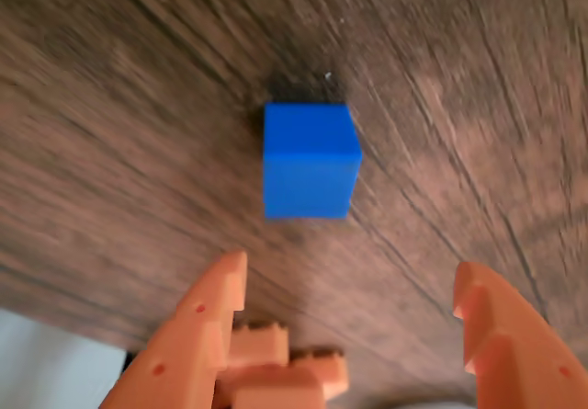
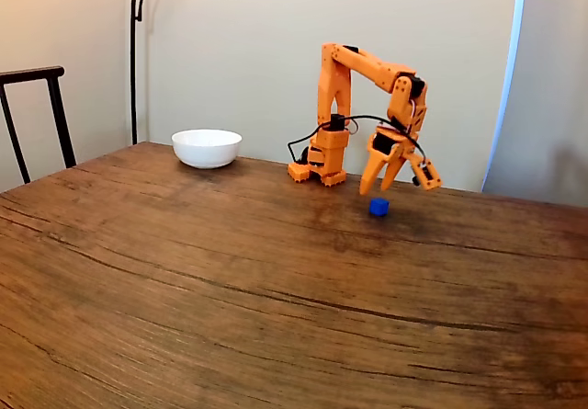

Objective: Grasp the cube and drop it in the bowl

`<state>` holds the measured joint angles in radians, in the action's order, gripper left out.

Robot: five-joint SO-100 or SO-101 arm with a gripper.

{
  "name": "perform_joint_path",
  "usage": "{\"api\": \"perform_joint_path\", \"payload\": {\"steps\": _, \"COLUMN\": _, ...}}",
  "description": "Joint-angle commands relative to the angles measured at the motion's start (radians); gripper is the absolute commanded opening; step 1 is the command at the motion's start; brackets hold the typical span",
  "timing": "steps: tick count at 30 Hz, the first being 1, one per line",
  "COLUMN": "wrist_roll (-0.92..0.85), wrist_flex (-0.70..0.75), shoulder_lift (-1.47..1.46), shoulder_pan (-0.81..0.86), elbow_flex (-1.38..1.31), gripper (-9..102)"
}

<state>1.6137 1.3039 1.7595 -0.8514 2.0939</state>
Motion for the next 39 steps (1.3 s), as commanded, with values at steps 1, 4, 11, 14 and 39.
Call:
{"api": "perform_joint_path", "payload": {"steps": 1, "wrist_roll": -0.005, "wrist_flex": -0.034, "shoulder_lift": 0.044, "shoulder_pan": -0.003, "elbow_flex": 0.017, "gripper": 31}}
{"api": "perform_joint_path", "payload": {"steps": 4, "wrist_roll": -0.002, "wrist_flex": -0.057, "shoulder_lift": 0.038, "shoulder_pan": 0.000, "elbow_flex": 0.046, "gripper": 31}}
{"api": "perform_joint_path", "payload": {"steps": 11, "wrist_roll": -0.002, "wrist_flex": -0.160, "shoulder_lift": 0.038, "shoulder_pan": 0.003, "elbow_flex": 0.123, "gripper": 31}}
{"api": "perform_joint_path", "payload": {"steps": 14, "wrist_roll": -0.003, "wrist_flex": -0.166, "shoulder_lift": 0.038, "shoulder_pan": 0.009, "elbow_flex": 0.132, "gripper": 31}}
{"api": "perform_joint_path", "payload": {"steps": 39, "wrist_roll": -0.072, "wrist_flex": -0.341, "shoulder_lift": 0.035, "shoulder_pan": 0.000, "elbow_flex": 0.250, "gripper": 30}}
